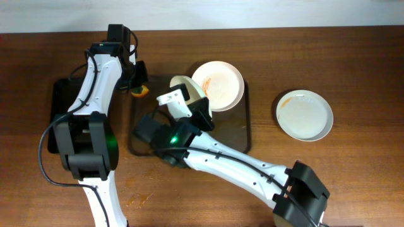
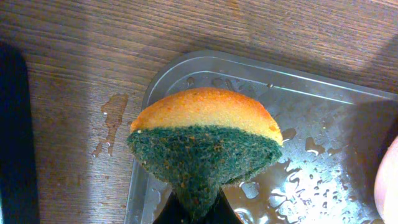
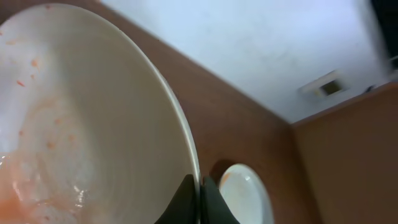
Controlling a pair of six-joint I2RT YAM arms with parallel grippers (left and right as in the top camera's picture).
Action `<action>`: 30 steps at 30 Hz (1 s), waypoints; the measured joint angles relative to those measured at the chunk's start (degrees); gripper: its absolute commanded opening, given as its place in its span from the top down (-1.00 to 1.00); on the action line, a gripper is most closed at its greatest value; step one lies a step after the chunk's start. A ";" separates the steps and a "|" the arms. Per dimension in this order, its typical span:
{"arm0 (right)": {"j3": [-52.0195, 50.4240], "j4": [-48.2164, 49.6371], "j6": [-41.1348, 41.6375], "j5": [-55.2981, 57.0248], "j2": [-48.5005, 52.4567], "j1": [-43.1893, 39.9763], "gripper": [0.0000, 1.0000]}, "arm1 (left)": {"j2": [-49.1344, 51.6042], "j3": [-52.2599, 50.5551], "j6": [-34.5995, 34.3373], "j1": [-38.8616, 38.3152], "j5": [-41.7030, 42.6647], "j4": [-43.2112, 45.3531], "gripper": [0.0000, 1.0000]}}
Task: Clean dirty plates on tray and stack at the side
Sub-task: 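Lift the plate with the right gripper and stack it on the right plate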
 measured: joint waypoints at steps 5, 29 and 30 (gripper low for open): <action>0.00 -0.02 0.04 3.82 0.02 0.20 0.92 | 0.00 0.00 0.00 0.00 0.00 0.00 0.97; -23.71 7.43 -5.27 -65.33 -9.73 -77.50 -0.09 | 0.00 0.00 0.00 0.00 -0.20 2.54 0.98; -23.71 7.89 -7.17 -69.20 -9.73 -77.48 -0.09 | 0.00 0.00 0.00 0.00 -0.20 2.64 0.98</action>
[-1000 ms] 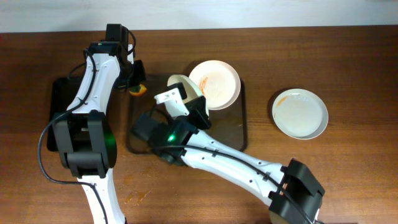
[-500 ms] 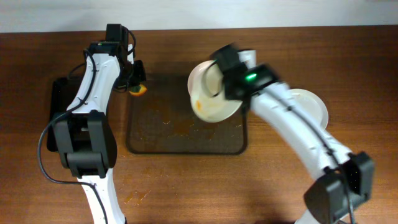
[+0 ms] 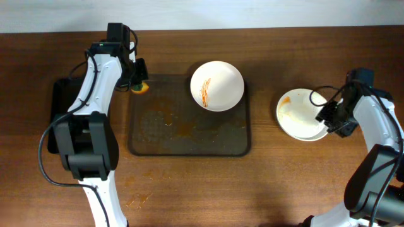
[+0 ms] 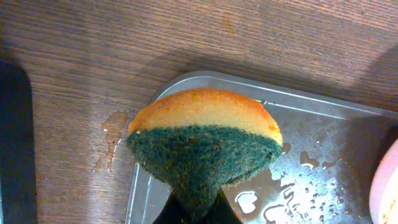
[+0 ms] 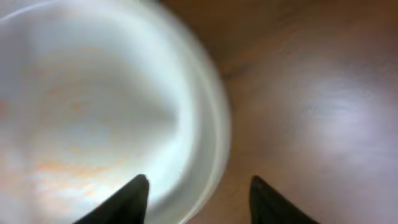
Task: Clean dirty plates on tray and stack at the side
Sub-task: 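Lift the plate with the right gripper and stack it on the right plate, then grasp the last white plate rim with the right gripper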
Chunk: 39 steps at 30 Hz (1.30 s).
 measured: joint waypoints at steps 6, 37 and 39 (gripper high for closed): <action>7.52 11.23 -0.28 -17.11 0.04 17.86 -0.08 | 0.00 0.00 0.00 -0.57 -0.02 0.59 0.98; 26.80 7.34 -14.01 -6.12 23.67 44.72 0.41 | 0.00 0.00 8.70 -5.97 -0.02 5.14 0.98; 26.77 7.30 -14.34 -6.86 26.84 44.72 0.57 | 0.00 0.00 8.70 -5.97 -0.02 5.14 0.99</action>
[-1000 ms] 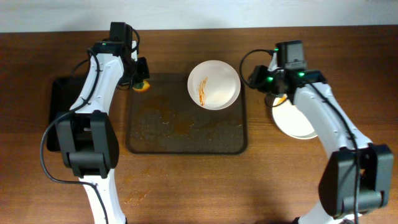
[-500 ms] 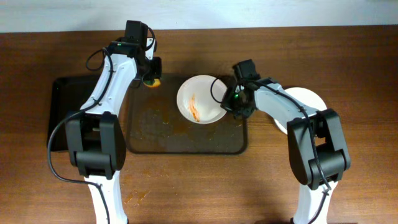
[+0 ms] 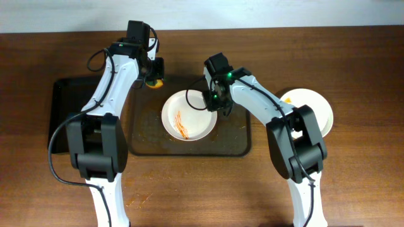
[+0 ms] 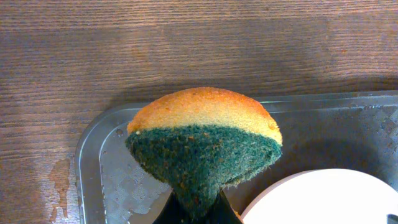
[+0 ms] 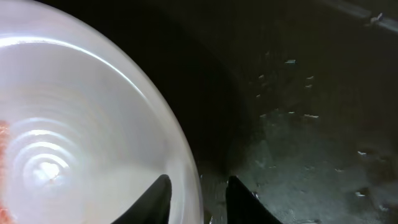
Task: Clean dirty plates on tray and stack at the side
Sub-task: 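Grasp the last white plate rim with the right gripper, then scrub the held last plate with the sponge in the left gripper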
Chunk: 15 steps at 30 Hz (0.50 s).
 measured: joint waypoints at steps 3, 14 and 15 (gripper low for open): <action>0.00 0.02 0.63 -1.18 0.50 0.00 0.92 | 0.00 0.00 0.00 0.00 0.00 -0.02 0.98; 0.11 3.13 36.17 -3.61 0.50 1.84 0.92 | 0.00 0.00 0.17 0.00 0.02 -1.38 0.98; 0.11 3.17 36.68 -3.39 0.50 1.84 0.92 | 0.00 0.00 0.20 0.00 0.04 -1.49 0.98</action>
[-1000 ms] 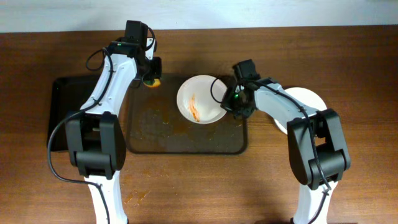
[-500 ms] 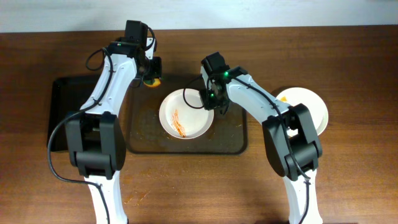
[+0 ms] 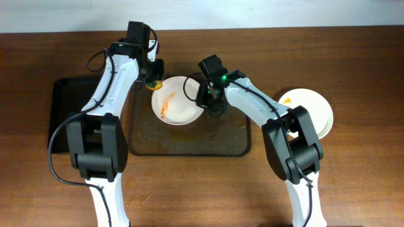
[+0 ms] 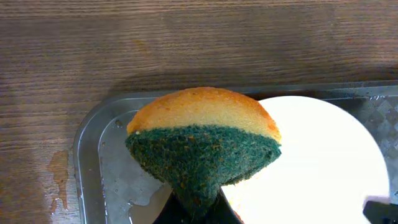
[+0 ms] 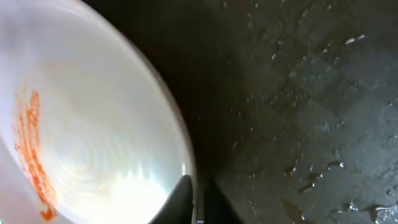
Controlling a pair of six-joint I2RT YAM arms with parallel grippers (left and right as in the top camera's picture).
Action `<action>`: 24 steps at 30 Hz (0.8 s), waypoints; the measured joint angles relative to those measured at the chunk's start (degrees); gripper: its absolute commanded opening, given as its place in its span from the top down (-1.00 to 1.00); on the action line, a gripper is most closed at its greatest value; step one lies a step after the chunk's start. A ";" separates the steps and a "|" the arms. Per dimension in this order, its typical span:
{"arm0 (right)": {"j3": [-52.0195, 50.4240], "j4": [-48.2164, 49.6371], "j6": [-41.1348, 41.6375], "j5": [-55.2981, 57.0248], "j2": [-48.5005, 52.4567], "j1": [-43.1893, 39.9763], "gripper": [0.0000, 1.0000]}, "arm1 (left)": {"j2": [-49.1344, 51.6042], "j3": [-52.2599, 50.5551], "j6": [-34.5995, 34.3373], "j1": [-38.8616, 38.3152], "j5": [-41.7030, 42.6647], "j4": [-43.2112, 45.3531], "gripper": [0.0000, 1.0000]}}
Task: Clean dirty plates on tray and stack at the side
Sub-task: 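Scrub the held last plate with the sponge in the left gripper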
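Observation:
A white plate with an orange smear (image 3: 175, 108) is held over the dark tray (image 3: 227, 135), tilted, its rim pinched in my right gripper (image 3: 203, 94); the right wrist view shows the rim (image 5: 186, 168) between the shut jaws. My left gripper (image 3: 153, 81) is shut on an orange and green sponge (image 4: 202, 143), which hangs at the plate's upper left edge (image 4: 323, 155) over the tray's back left corner. Stacked white plates (image 3: 315, 112) lie on the table at the right.
A black tray (image 3: 63, 113) lies at the far left under the left arm. The dark tray's floor (image 5: 311, 93) is wet with droplets. A wet patch (image 4: 57, 177) marks the wood beside the tray's corner.
The plate was flat in the tray's middle with my right gripper open round its rim; now the gripper is shut on the rim and the plate is tilted and further left, against the sponge.
First my right gripper held a smeared plate up while another lay in the tray. Then it was open at the stack on the right, that plate left there. Later it stood at the remaining plate, and now grips it by the sponge, held by the left gripper throughout.

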 measured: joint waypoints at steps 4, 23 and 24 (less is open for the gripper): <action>0.00 0.00 -0.57 0.02 0.00 0.00 0.92 | 0.00 -2.82 0.20 0.00 0.04 0.83 0.99; 0.00 0.66 -3.41 -0.22 0.09 -0.02 0.92 | -1.92 -21.09 15.15 -2.78 13.70 15.37 0.99; 0.00 0.74 -3.41 -0.24 0.09 -0.02 0.92 | -1.88 -21.24 14.19 -2.78 12.50 17.35 0.99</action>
